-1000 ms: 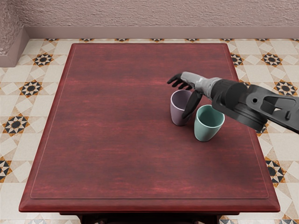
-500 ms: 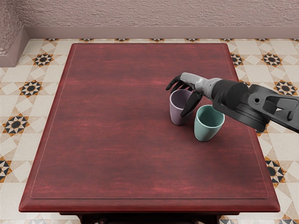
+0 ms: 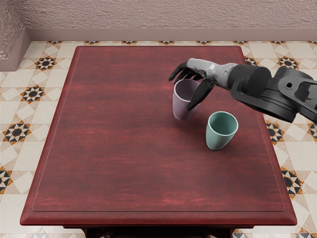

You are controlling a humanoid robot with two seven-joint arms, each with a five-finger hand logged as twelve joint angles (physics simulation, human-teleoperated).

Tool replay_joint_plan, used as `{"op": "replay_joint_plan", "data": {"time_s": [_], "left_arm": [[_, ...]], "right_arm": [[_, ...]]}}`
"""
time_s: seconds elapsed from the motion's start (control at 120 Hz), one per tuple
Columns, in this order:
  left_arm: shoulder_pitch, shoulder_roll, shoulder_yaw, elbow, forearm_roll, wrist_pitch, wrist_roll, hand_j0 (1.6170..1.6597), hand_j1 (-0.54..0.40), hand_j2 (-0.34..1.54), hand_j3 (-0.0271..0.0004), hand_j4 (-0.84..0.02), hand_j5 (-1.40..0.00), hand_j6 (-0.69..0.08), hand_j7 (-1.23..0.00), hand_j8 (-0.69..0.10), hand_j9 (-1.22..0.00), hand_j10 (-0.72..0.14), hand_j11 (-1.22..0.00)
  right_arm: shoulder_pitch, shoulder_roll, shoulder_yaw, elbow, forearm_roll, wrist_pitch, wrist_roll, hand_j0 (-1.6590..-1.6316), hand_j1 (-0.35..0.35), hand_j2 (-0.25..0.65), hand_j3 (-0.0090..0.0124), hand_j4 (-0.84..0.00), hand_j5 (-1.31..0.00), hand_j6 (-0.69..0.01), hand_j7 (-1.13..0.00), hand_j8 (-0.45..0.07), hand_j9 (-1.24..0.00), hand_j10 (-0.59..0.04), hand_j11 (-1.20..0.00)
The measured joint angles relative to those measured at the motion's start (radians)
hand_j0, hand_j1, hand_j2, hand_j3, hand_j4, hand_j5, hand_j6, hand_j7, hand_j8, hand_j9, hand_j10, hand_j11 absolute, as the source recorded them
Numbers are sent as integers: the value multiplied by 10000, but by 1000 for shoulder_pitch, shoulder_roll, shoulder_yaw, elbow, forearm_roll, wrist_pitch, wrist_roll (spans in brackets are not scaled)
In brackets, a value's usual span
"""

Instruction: Pick up cup and place in cup with right hand

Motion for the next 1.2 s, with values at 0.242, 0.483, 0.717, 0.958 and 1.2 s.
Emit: {"op": "replay_joint_plan", "data": {"time_s": [0.242,0.483,0.717,0.958,1.2], "left_arm": [[0,0,0,0,0,0,0,16581,3490,-2,0,-1,1,-1,1,0,1,0,1],[0,0,0,0,0,0,0,16581,3490,-1,0,-1,0,0,0,0,0,0,0],[0,0,0,0,0,0,0,16581,3490,-1,0,-1,0,-1,0,0,0,0,0],[0,0,0,0,0,0,0,16581,3490,-1,0,-1,0,-1,0,0,0,0,0],[0,0,0,0,0,0,0,16581,3490,-1,0,-1,0,-1,0,0,0,0,0]], "right_arm": [[1,-91,116,15,78,153,0,-16571,861,644,-1,-4167,-5556,-4244,-5503,-3116,-5443,-3328,-5435],[5,-116,168,33,117,192,0,-16567,785,398,-3,-4166,-5576,-4182,-5506,-3022,-5529,-3237,-5506],[9,-211,197,66,181,254,0,-16569,866,748,0,-4196,-5513,-4273,-5489,-3126,-5478,-3396,-5419],[3,-318,235,133,261,325,0,-16571,839,731,-2,-4173,-5530,-4316,-5481,-3171,-5497,-3423,-5479],[-21,-348,242,149,277,375,0,-16569,803,751,-10,-4168,-5521,-4383,-5471,-3233,-5496,-3451,-5454]]}}
